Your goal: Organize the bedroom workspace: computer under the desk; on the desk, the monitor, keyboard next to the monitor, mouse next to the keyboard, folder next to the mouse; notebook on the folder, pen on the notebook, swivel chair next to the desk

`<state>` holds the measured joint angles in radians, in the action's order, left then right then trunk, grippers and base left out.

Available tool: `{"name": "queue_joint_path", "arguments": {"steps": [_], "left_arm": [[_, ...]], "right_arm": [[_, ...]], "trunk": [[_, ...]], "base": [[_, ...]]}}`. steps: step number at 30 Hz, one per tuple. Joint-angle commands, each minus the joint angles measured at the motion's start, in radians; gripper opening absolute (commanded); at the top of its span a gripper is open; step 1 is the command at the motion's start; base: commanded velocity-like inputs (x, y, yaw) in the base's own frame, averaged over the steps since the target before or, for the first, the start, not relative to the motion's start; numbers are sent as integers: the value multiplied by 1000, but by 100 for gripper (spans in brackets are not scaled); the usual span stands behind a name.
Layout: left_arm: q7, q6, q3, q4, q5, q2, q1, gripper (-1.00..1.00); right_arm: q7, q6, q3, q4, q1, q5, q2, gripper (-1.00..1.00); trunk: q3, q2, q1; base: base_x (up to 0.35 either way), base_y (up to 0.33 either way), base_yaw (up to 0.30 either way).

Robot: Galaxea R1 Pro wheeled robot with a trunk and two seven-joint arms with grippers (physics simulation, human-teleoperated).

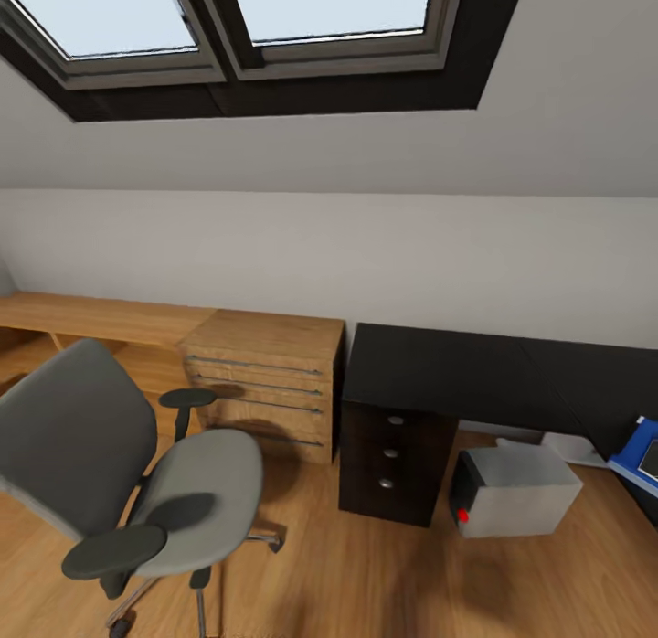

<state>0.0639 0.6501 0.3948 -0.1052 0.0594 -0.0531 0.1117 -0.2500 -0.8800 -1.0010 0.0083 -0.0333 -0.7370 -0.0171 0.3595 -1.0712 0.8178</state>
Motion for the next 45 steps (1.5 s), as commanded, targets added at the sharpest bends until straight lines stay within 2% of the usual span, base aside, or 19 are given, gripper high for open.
{"name": "queue_joint_path", "arguments": {"steps": [1, 9, 19, 28, 33, 37, 45], "left_arm": [[6, 1, 1, -1, 6, 0, 0, 100], [5, -16, 5, -1, 7, 0, 0, 100], [5, -110, 15, -9, 13, 0, 0, 100], [6, -137, 14, -11, 14, -4, 0, 100], [9, -142, 15, -11, 11, -1, 0, 100], [9, -142, 15, -11, 10, -1, 0, 100], [11, -142, 14, -11, 7, 1, 0, 100]], "right_arm": [[-9, -1, -8, 1, 0, 1, -1, 100], [-10, -3, -8, 1, 0, 1, -1, 100], [-14, -2, -7, 1, 0, -1, -3, 100], [-53, 2, 1, 0, 0, -4, -4, 100], [-80, 4, 2, -1, 0, -42, -5, 100], [-82, 4, 1, -1, 0, -52, -6, 100], [-84, 2, 1, -1, 0, -58, -7, 100]], "trunk": [[-2, 7, -4], [-27, 63, -35], [-57, 133, -73], [-80, 196, -107], [-94, 231, -127], [-106, 259, -142], [-105, 259, -142]], "base": [[0, 0, 274], [0, 0, 274], [0, 0, 274], [0, 0, 274], [0, 0, 275], [0, 0, 279], [0, 0, 283]]}}
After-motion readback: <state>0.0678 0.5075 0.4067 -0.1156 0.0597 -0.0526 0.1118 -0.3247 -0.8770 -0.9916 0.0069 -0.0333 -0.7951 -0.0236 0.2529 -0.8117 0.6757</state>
